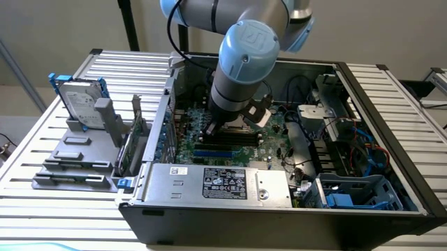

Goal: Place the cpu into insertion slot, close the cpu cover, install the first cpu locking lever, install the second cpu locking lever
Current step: 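Install the second cpu locking lever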

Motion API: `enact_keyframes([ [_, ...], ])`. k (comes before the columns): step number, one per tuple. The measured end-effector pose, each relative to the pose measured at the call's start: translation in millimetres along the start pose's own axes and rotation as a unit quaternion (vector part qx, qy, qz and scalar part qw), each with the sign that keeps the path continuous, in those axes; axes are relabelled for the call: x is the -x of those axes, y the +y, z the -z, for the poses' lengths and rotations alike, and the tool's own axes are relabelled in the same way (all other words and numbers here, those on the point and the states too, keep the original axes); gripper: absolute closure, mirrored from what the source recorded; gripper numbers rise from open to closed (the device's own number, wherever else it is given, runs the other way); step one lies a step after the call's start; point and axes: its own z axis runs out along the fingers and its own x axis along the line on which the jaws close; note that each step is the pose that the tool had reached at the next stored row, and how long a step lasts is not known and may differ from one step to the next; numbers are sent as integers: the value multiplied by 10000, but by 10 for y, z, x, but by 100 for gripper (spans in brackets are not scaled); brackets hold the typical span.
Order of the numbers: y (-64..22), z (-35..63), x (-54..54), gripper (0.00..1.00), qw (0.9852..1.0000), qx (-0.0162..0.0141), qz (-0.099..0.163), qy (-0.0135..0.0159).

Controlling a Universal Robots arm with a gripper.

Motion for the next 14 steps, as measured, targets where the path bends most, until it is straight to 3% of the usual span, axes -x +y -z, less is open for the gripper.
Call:
enact_keyframes([
  [14, 2, -17, 2, 89, 10000, 0, 0, 2],
])
